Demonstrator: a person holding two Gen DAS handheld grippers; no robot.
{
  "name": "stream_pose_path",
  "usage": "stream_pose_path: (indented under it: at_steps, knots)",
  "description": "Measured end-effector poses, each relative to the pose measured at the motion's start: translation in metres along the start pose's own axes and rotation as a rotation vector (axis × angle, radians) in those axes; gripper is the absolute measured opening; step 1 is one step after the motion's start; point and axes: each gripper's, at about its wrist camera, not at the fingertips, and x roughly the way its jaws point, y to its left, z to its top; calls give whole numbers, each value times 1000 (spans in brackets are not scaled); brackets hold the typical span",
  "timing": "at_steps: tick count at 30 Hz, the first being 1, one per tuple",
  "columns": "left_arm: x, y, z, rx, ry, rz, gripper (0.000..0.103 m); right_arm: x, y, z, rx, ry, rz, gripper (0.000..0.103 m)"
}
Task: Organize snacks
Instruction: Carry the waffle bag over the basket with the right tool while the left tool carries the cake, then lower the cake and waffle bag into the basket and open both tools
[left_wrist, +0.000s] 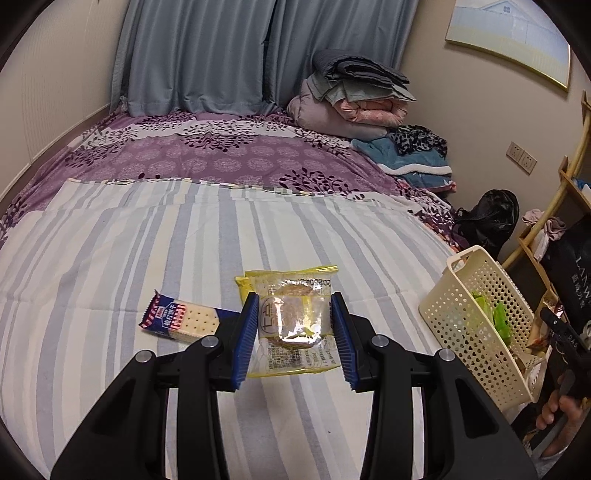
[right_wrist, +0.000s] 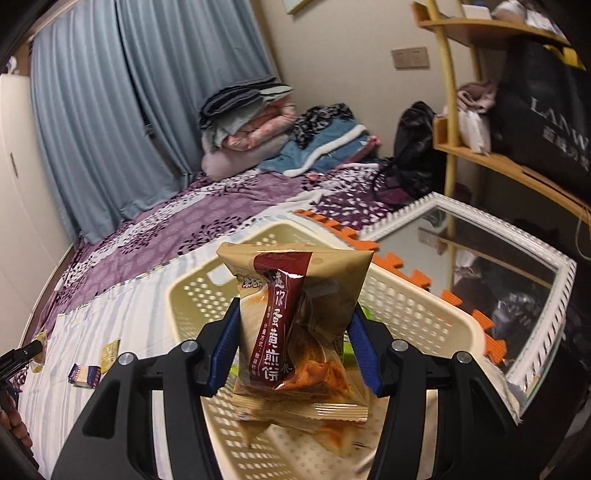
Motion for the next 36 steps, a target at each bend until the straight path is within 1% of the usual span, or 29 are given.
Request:
stream_pose_path:
  at_steps: [1,2,3,5,8,13,15,19,20,30,36]
  knots:
    - [1,-5,0,8,2,-7,40,-1,-5,-2,5,2,-11,57]
    - [1,-10,0,16,3,-14,40,-1,-9,-3,8,4,-17,63]
    - [2,-15,0,25,5,-22,40,-1,-11,-3,14,2,-23,72]
    - [3,-24,0,42,7,-36,40,-3,-19,-4,28,-15,-51,76]
    - [4,-36,1,62,8,-56,40,-7,-27,-4,37,-45,-79,76]
    - [4,-55,4,92,5,-79,40,-13,-33,-3,59,-72,-75,76]
    - [4,-63,6,103,5,-86,40,-15,-33,-4,62,-80,-72,81]
    - [8,-78,9,126,9,-101,40,-17,-31,-4,58,-92,-65,85]
    - [10,-83,10,134,13,-107,40,-18,-31,-4,57,-95,-61,88]
    - [32,-159,14,272,38,-210,40,-24,-13,-9,-3,-128,-45,88]
    - [49,-208,12,365,53,-237,40,-28,-16,-6,-21,-146,-56,88]
